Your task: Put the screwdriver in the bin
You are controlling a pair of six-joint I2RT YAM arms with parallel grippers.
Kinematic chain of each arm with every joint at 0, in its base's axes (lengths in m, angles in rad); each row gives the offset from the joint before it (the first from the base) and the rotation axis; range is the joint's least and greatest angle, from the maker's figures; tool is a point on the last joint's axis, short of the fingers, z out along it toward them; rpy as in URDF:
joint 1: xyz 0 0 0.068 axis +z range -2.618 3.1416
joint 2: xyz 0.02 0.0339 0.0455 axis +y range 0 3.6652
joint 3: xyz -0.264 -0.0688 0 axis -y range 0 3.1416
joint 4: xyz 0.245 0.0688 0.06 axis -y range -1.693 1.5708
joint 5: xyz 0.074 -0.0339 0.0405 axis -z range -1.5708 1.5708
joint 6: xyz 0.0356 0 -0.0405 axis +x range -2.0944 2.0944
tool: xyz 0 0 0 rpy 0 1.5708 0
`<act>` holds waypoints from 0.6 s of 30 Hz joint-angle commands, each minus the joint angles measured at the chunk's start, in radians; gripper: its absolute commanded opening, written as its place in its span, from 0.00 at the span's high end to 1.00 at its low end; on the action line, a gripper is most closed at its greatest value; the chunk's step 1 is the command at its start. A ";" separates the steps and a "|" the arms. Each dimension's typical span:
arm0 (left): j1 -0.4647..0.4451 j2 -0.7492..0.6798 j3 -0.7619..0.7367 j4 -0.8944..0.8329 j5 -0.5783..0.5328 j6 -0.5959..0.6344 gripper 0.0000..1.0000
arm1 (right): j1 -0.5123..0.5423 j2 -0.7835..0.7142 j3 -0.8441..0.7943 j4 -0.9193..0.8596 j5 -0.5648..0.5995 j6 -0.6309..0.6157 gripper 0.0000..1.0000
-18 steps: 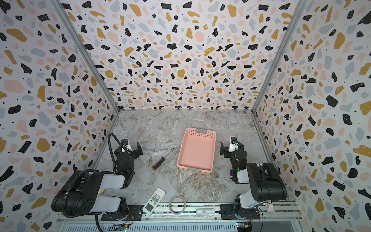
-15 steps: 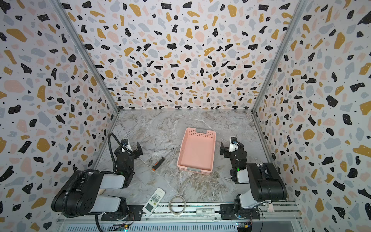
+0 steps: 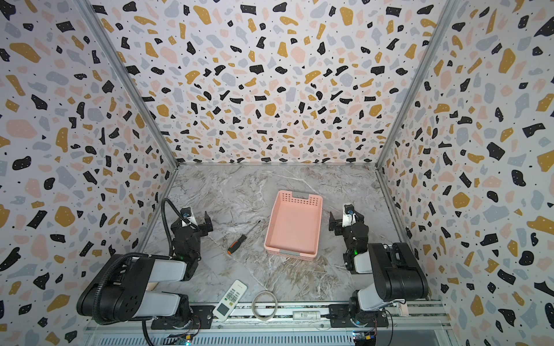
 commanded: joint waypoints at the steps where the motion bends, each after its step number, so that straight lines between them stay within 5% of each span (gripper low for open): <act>1: 0.006 0.001 0.004 0.047 -0.006 -0.004 0.00 | 0.001 -0.006 0.020 -0.004 0.002 0.005 0.01; 18: 0.006 -0.003 0.000 0.051 -0.032 -0.010 0.00 | 0.000 -0.006 0.019 -0.001 0.003 0.007 0.01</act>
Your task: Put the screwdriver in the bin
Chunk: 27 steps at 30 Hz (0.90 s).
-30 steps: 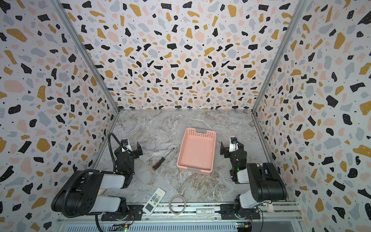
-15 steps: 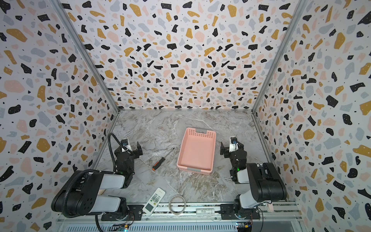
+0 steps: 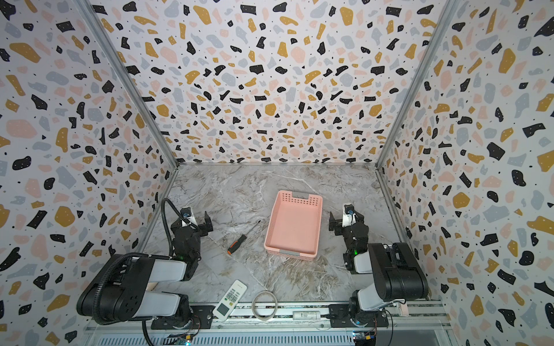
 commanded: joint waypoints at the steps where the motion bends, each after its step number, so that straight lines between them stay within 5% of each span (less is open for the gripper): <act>1: 0.005 -0.009 0.001 0.049 -0.077 -0.031 0.00 | -0.002 -0.007 0.019 -0.001 0.001 0.008 0.01; 3: 0.005 -0.049 0.027 -0.025 -0.155 -0.066 0.00 | -0.002 -0.006 0.018 0.000 0.001 0.007 0.01; 7: 0.005 -0.206 0.208 -0.454 -0.194 -0.125 0.01 | -0.002 -0.006 0.018 -0.001 0.000 0.008 0.01; 13: 0.006 -0.405 0.489 -0.844 0.037 -0.127 0.00 | 0.001 -0.023 0.023 -0.010 0.004 0.006 0.01; 18: 0.006 -0.452 0.708 -1.041 0.098 -0.127 0.00 | 0.030 -0.230 0.237 -0.495 0.008 0.024 0.01; 22: 0.006 -0.493 0.615 -0.987 0.070 -0.266 0.00 | 0.078 -0.402 0.398 -0.750 -0.044 0.011 0.01; 27: 0.005 -0.487 0.579 -0.958 0.310 -0.302 0.00 | 0.121 -0.530 0.652 -1.207 -0.025 0.193 0.01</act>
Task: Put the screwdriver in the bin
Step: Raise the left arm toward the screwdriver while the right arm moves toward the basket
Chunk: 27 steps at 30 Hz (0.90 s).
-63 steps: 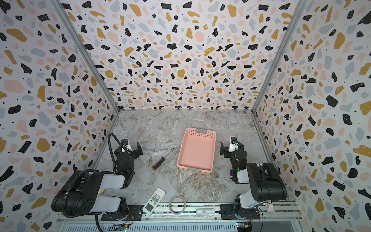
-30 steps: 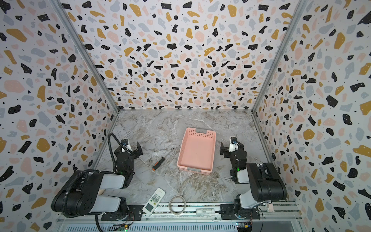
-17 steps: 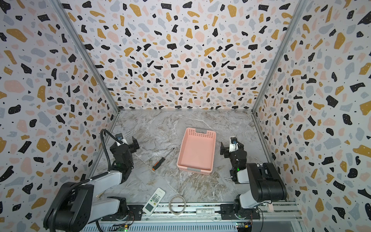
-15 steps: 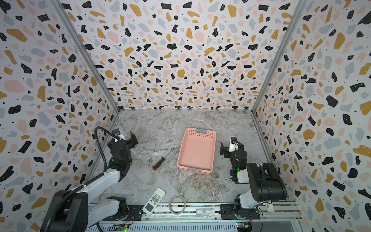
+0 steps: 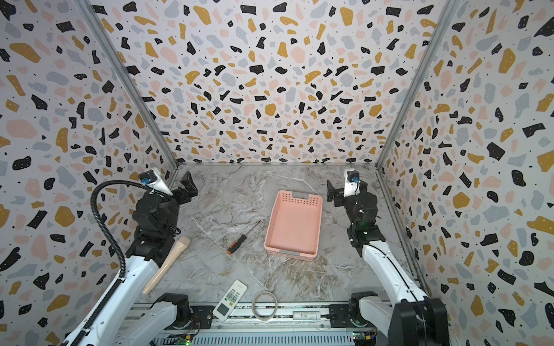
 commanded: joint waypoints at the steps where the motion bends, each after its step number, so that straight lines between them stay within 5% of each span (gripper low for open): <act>1: 0.001 0.020 0.001 -0.029 0.129 -0.032 0.01 | 0.027 -0.081 0.109 -0.405 -0.011 0.147 0.01; 6: -0.007 0.102 0.023 -0.116 0.115 -0.030 0.00 | 0.091 -0.213 0.147 -0.728 -0.024 0.348 0.01; 12: -0.080 0.175 0.058 -0.184 0.175 0.017 0.00 | 0.214 -0.275 0.209 -1.035 0.065 0.453 0.01; 17: -0.201 0.173 0.062 -0.228 0.092 0.082 0.00 | 0.303 -0.301 0.195 -1.054 0.152 0.483 0.01; 27: -0.209 0.369 0.235 -0.510 0.048 0.053 0.00 | 0.332 -0.251 0.117 -0.964 0.202 0.341 0.01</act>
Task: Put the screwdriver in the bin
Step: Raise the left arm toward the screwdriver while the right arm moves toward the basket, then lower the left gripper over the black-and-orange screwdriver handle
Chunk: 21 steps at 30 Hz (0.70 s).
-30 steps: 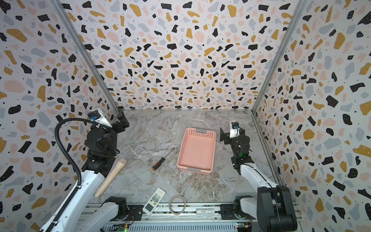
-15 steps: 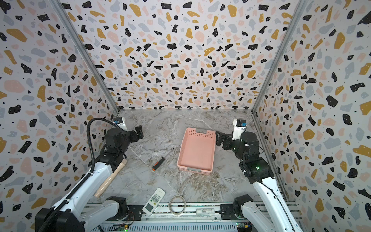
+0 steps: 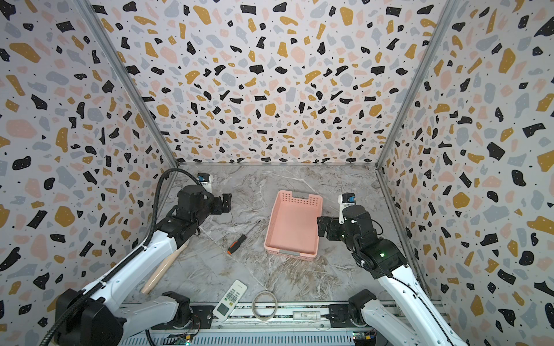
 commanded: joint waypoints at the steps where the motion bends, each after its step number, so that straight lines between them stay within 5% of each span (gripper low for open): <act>1: 0.001 0.089 0.071 -0.155 -0.013 0.003 0.00 | 0.005 0.000 -0.039 0.075 0.024 -0.079 0.01; 10: -0.003 0.223 0.090 -0.296 0.112 0.049 0.01 | 0.003 0.130 -0.138 0.288 -0.067 -0.193 0.01; 21: -0.155 0.123 -0.051 -0.348 0.019 -0.006 0.01 | 0.003 0.187 -0.118 0.276 -0.082 -0.171 0.01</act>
